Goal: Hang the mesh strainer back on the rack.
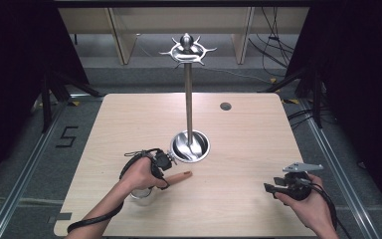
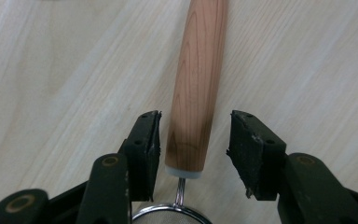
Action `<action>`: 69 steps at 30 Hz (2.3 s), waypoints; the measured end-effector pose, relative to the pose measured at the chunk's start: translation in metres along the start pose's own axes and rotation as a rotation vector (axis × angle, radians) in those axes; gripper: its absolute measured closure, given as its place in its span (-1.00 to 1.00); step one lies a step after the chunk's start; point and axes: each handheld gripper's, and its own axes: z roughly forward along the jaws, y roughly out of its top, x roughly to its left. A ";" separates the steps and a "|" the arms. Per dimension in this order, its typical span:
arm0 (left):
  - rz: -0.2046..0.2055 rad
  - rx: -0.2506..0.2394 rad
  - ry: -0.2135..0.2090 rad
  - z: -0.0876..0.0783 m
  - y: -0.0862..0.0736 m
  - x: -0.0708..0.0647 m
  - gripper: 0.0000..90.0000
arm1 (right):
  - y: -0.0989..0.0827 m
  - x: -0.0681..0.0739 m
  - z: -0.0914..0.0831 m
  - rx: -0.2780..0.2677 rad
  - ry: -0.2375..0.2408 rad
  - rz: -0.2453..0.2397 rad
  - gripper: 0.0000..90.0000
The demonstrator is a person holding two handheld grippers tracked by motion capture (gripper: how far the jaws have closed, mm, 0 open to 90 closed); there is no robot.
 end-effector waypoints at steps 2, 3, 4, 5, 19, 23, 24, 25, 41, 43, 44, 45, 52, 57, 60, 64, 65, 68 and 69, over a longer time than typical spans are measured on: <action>-0.007 0.017 -0.003 0.000 -0.001 0.002 0.18 | -0.001 -0.002 0.002 -0.002 0.001 -0.035 0.15; -0.016 0.016 -0.012 0.001 -0.002 0.002 0.19 | -0.001 -0.002 0.001 0.006 -0.016 -0.044 0.15; -0.024 0.018 -0.023 0.001 -0.002 0.002 0.21 | -0.001 -0.002 0.001 0.016 0.001 -0.038 0.15; -0.023 0.025 -0.023 0.001 -0.002 0.003 0.24 | -0.002 -0.003 0.004 -0.024 0.019 -0.040 0.14; -0.008 0.094 -0.026 0.013 -0.003 -0.006 0.50 | -0.002 -0.002 0.002 0.001 0.053 0.021 0.14; -0.011 0.097 -0.025 0.013 -0.003 -0.009 0.52 | -0.003 -0.002 0.003 -0.030 0.000 0.020 0.14; -0.015 0.097 -0.031 0.012 -0.003 -0.009 0.52 | -0.002 -0.004 0.003 -0.035 0.019 0.002 0.14; -0.026 0.086 -0.036 0.012 -0.004 -0.010 0.52 | -0.002 -0.005 0.003 -0.020 0.054 0.002 0.14; -0.076 -0.203 -0.122 -0.013 -0.028 -0.026 0.53 | -0.004 -0.003 0.004 -0.057 0.001 0.030 0.13; -0.111 -0.263 -0.115 -0.015 -0.031 -0.030 0.53 | -0.004 -0.006 0.006 -0.070 -0.007 -0.012 0.13; -0.127 -0.321 -0.113 -0.017 -0.034 -0.031 0.53 | -0.003 -0.006 0.003 -0.024 0.045 -0.003 0.13; -0.127 -0.345 -0.108 -0.019 -0.035 -0.031 0.53 | -0.003 -0.006 0.003 -0.022 0.042 -0.005 0.13; -0.213 -0.535 -0.099 -0.024 -0.039 -0.036 0.53 | -0.003 -0.006 0.003 -0.020 0.041 0.006 0.13; -0.226 -0.608 -0.080 -0.027 -0.039 -0.035 0.53 | -0.003 -0.003 0.003 -0.007 -0.003 0.021 0.13; -0.262 -0.687 -0.078 -0.030 -0.039 -0.035 0.53 | -0.002 -0.004 0.002 0.016 -0.015 0.007 0.13; -0.309 -0.771 -0.046 -0.034 -0.040 -0.034 0.53 | -0.004 -0.007 0.007 -0.038 -0.003 -0.048 0.13; -0.317 -0.785 -0.032 -0.036 -0.041 -0.034 0.53 | -0.004 -0.006 0.005 -0.028 -0.004 -0.036 0.13; -0.318 -0.807 0.010 -0.040 -0.041 -0.034 0.53 | -0.002 -0.003 0.003 -0.003 -0.002 -0.005 0.13; -0.325 -0.818 0.012 -0.042 -0.041 -0.034 0.53 | -0.002 -0.002 0.003 -0.006 0.001 0.000 0.12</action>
